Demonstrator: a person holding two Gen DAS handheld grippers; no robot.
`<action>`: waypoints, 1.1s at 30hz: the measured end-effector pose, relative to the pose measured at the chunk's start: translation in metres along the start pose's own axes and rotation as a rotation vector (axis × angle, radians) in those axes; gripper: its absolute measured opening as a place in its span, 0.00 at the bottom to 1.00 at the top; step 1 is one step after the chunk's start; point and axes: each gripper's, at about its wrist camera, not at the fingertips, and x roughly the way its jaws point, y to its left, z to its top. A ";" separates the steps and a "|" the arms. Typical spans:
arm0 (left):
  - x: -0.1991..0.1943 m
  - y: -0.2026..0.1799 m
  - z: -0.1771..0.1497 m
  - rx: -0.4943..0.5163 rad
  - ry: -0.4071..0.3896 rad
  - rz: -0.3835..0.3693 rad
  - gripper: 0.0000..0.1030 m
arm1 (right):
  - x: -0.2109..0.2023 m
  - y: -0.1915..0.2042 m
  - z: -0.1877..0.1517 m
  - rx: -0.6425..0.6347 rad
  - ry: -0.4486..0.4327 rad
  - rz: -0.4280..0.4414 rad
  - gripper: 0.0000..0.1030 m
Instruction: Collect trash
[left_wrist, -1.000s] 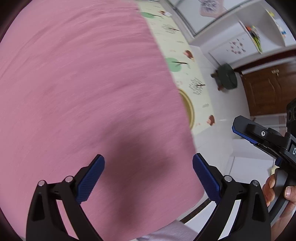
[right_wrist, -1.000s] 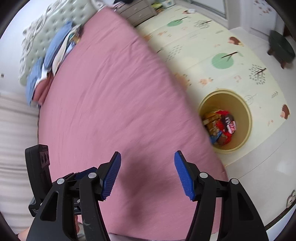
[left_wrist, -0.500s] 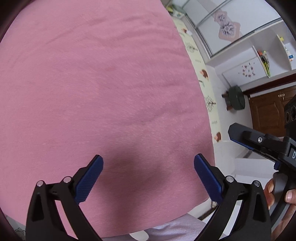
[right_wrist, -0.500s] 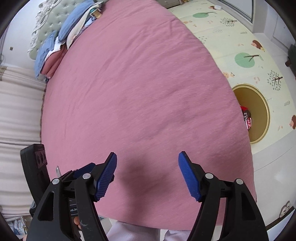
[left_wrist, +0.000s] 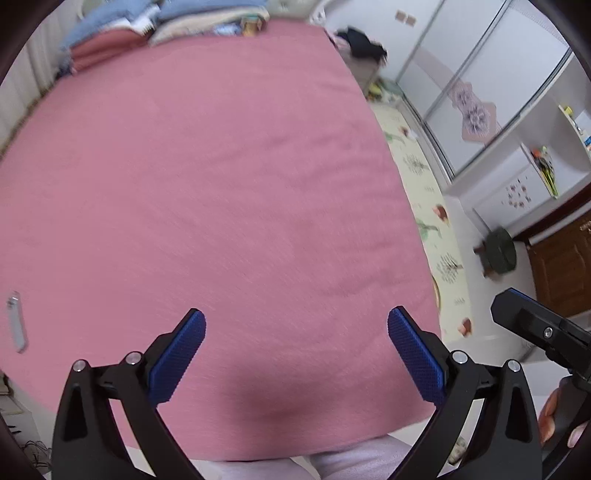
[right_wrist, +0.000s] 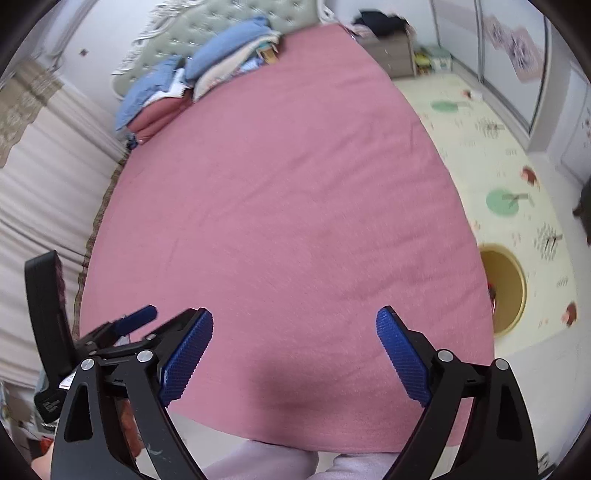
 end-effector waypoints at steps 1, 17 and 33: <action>-0.012 0.001 0.001 0.005 -0.020 0.025 0.96 | -0.006 0.006 0.001 -0.011 -0.016 0.002 0.85; -0.121 0.029 0.014 -0.030 -0.255 0.090 0.96 | -0.059 0.061 0.004 -0.057 -0.214 0.074 0.89; -0.129 0.031 0.018 -0.025 -0.320 0.103 0.96 | -0.064 0.071 0.002 -0.070 -0.268 0.062 0.89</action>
